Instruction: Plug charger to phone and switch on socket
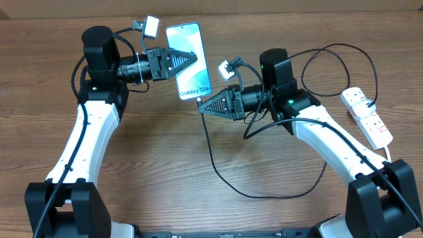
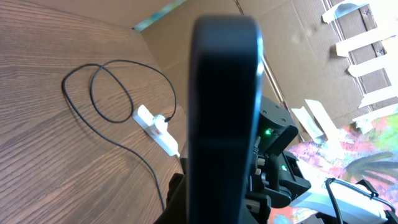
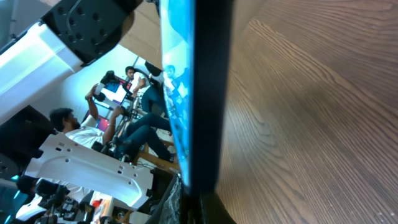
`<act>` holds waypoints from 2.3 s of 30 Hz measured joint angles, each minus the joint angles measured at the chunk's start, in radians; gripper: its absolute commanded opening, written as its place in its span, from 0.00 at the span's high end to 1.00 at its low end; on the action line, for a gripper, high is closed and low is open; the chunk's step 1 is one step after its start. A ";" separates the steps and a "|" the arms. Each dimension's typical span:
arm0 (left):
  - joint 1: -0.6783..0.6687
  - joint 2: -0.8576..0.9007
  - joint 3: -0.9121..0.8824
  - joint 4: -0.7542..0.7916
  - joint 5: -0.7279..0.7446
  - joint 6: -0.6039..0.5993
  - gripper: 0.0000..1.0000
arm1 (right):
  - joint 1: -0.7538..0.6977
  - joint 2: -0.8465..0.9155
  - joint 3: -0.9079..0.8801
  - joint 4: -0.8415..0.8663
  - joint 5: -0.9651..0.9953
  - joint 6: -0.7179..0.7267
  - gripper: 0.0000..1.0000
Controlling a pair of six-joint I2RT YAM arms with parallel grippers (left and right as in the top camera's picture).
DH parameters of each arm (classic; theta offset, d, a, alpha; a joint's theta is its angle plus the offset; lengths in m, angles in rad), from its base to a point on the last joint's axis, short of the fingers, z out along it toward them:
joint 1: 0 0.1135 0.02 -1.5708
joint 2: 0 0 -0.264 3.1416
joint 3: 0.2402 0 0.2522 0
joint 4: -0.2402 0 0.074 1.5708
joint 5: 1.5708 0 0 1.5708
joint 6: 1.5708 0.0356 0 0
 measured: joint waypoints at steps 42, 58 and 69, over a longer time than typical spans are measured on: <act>0.037 0.002 0.000 -0.116 -0.034 0.002 0.95 | 0.000 0.000 -0.018 -0.099 -0.031 -0.062 0.96; -0.043 0.087 0.000 -0.038 -0.063 -0.009 0.96 | -0.025 0.000 -0.068 -0.074 -0.101 -0.164 0.96; -0.043 0.087 0.000 -0.023 -0.036 -0.052 0.96 | -0.065 0.000 -0.069 -0.033 -0.102 -0.155 0.96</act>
